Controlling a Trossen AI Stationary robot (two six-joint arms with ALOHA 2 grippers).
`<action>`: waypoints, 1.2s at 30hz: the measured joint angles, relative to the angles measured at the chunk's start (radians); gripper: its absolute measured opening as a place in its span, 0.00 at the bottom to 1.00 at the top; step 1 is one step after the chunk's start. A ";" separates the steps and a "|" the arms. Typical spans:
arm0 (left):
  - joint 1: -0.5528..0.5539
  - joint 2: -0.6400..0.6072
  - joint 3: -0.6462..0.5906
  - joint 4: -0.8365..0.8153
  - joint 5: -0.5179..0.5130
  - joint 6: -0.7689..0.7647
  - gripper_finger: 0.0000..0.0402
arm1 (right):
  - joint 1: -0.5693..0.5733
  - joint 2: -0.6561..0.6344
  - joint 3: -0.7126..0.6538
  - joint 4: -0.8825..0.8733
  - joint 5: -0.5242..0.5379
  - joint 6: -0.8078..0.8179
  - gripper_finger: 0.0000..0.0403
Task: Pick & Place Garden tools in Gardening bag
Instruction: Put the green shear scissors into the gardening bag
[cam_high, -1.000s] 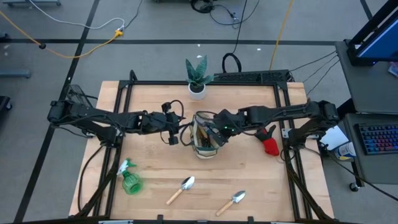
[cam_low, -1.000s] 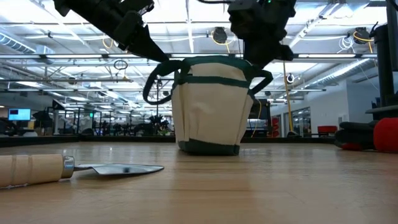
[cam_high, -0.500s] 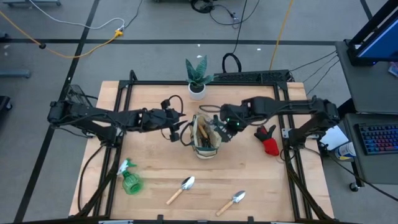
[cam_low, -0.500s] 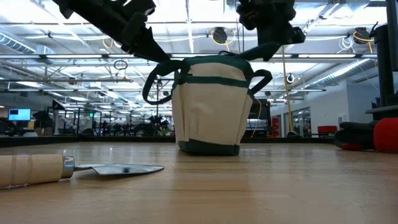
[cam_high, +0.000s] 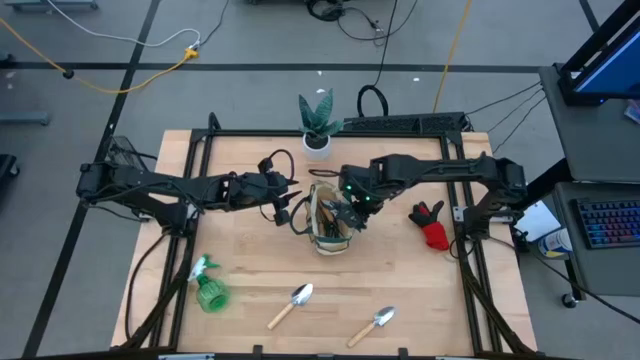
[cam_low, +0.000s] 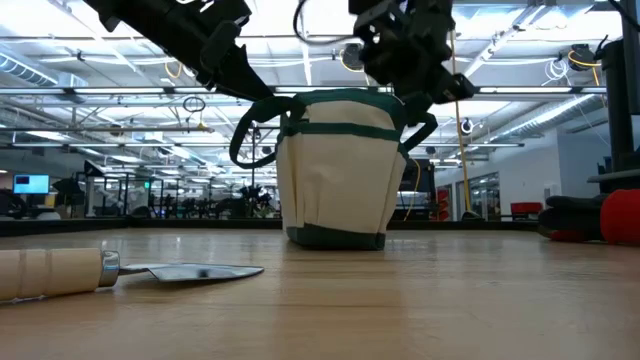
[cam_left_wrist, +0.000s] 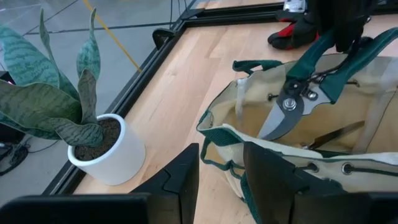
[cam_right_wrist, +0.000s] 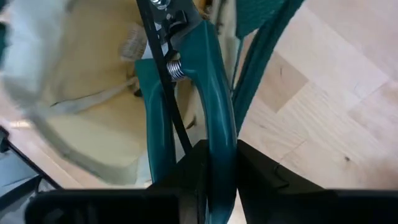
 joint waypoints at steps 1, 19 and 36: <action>0.000 0.000 0.000 -0.005 0.000 -0.001 0.33 | -0.011 0.008 0.000 -0.002 -0.014 0.000 0.14; 0.000 0.000 0.000 -0.019 0.001 0.032 0.33 | -0.112 0.064 0.000 0.168 -0.165 -0.016 0.15; 0.000 0.000 0.000 -0.026 0.002 0.035 0.33 | -0.111 0.063 0.000 0.242 -0.135 -0.105 0.34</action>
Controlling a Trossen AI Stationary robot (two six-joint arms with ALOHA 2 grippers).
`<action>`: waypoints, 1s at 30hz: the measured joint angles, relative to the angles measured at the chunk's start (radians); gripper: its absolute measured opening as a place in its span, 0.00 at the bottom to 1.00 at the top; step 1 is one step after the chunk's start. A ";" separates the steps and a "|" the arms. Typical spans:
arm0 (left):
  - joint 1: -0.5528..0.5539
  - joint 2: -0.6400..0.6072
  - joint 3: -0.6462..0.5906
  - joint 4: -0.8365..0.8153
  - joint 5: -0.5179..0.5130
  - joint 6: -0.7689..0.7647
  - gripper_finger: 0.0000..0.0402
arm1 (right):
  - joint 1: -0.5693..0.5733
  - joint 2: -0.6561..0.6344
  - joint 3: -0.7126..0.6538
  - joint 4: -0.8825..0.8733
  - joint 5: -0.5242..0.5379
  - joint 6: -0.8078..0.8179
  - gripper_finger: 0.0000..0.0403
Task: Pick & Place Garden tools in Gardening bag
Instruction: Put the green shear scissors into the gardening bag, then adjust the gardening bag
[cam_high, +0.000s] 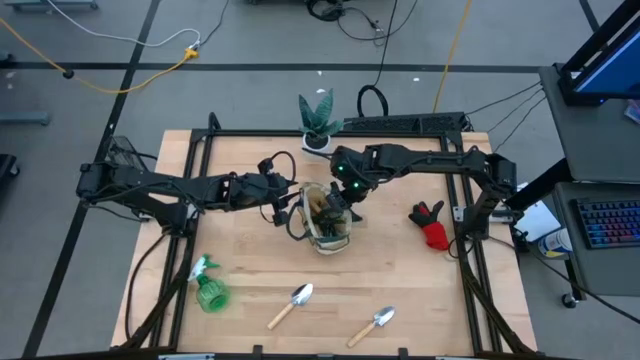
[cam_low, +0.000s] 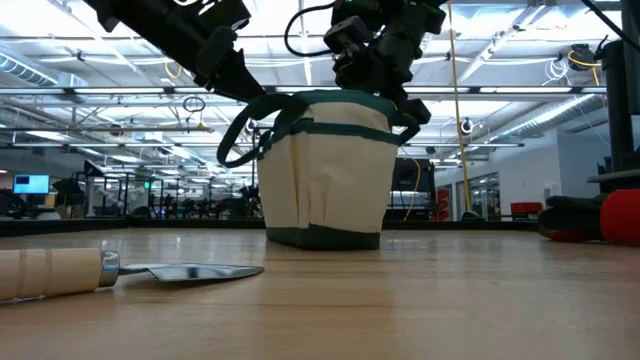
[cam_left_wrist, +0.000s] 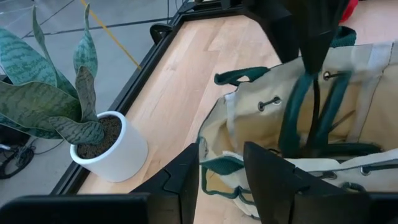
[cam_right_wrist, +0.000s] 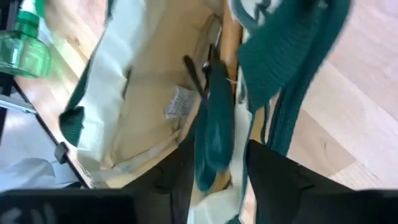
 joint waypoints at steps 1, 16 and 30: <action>0.000 0.000 0.000 0.000 0.000 0.000 0.33 | 0.000 0.000 0.000 0.008 0.000 0.000 0.35; 0.000 0.000 0.000 -0.053 0.000 -0.001 0.33 | 0.040 0.000 0.000 0.110 -0.058 -0.066 0.34; -0.012 0.000 0.000 -0.051 0.001 0.166 0.33 | 0.131 -0.026 -0.002 0.039 0.060 -0.131 0.30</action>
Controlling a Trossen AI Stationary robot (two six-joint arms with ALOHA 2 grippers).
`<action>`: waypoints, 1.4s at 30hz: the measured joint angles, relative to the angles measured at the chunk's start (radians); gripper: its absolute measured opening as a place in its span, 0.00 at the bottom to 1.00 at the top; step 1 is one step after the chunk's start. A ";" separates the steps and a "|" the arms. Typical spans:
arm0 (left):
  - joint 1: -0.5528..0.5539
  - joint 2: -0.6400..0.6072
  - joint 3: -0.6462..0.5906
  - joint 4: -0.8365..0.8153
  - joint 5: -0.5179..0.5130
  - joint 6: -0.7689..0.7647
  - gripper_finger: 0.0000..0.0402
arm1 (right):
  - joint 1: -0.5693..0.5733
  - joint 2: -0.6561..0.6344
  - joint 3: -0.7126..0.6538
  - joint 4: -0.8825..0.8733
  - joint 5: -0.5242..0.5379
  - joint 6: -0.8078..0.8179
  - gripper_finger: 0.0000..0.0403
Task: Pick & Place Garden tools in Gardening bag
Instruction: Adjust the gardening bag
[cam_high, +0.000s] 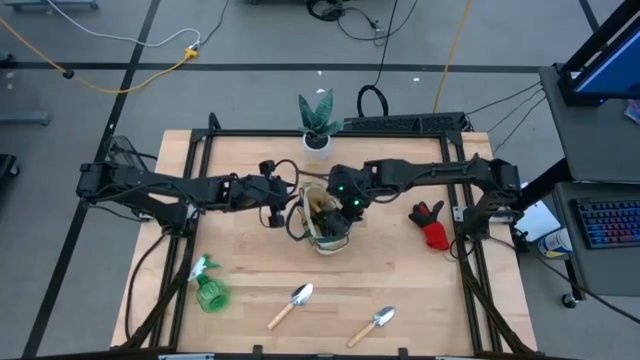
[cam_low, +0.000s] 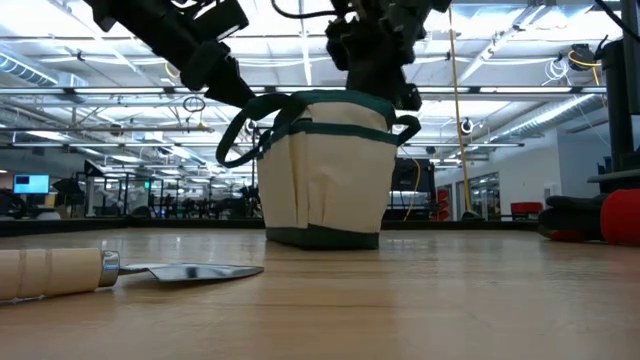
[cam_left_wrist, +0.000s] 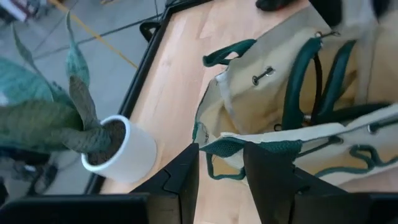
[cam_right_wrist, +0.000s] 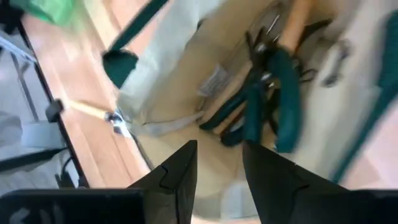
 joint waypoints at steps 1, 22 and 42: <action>-0.003 0.000 0.000 0.001 0.001 0.020 0.33 | -0.006 -0.009 0.000 -0.006 0.014 0.000 0.30; -0.014 0.000 0.000 0.036 0.182 0.188 0.33 | -0.040 -0.038 -0.091 0.034 0.177 -0.098 0.30; -0.014 0.000 0.000 0.034 0.181 0.140 0.33 | -0.054 -0.104 -0.165 0.090 0.176 -0.146 0.19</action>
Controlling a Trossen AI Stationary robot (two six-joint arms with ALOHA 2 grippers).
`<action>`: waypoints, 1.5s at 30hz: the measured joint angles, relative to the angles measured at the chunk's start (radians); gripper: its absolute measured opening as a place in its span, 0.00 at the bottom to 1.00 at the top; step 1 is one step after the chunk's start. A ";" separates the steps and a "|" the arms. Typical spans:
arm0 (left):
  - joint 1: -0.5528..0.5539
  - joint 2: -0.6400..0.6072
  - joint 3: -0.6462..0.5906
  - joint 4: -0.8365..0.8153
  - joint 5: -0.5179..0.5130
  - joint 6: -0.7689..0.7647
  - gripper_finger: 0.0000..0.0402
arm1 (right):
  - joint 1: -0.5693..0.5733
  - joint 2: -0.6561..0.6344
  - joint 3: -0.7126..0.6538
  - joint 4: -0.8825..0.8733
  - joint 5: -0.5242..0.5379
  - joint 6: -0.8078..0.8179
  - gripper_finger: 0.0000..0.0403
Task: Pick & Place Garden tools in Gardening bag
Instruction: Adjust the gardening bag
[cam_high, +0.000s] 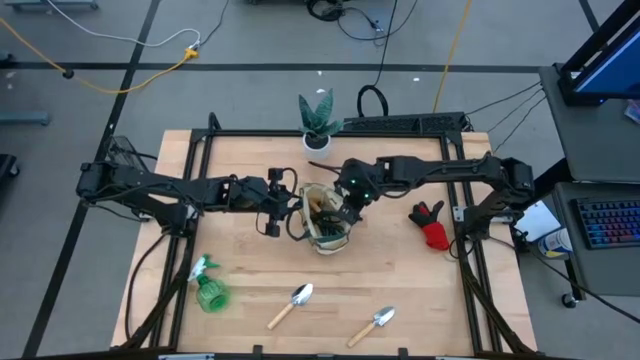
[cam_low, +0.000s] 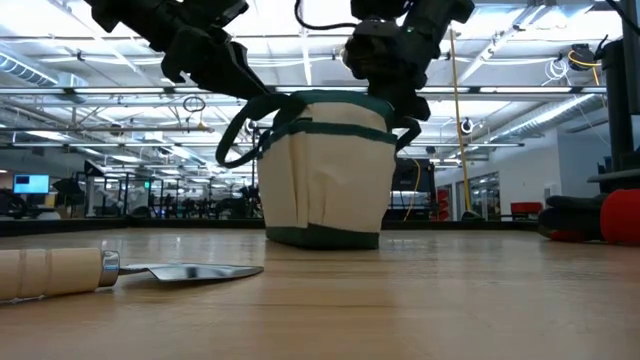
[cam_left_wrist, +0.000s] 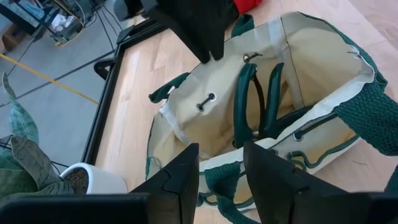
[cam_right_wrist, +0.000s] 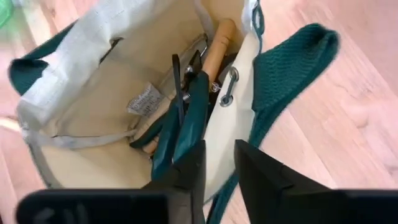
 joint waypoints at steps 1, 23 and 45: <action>0.000 0.000 0.000 0.000 0.000 -0.001 0.33 | 0.000 -0.005 0.000 -0.002 0.003 0.000 0.21; 0.000 0.000 0.000 -0.001 0.000 -0.032 0.33 | -0.008 -0.006 -0.159 0.247 -0.043 -0.022 0.20; 0.000 0.000 0.000 -0.004 -0.001 -0.048 0.33 | 0.002 -0.126 -0.135 0.180 0.175 -0.111 0.07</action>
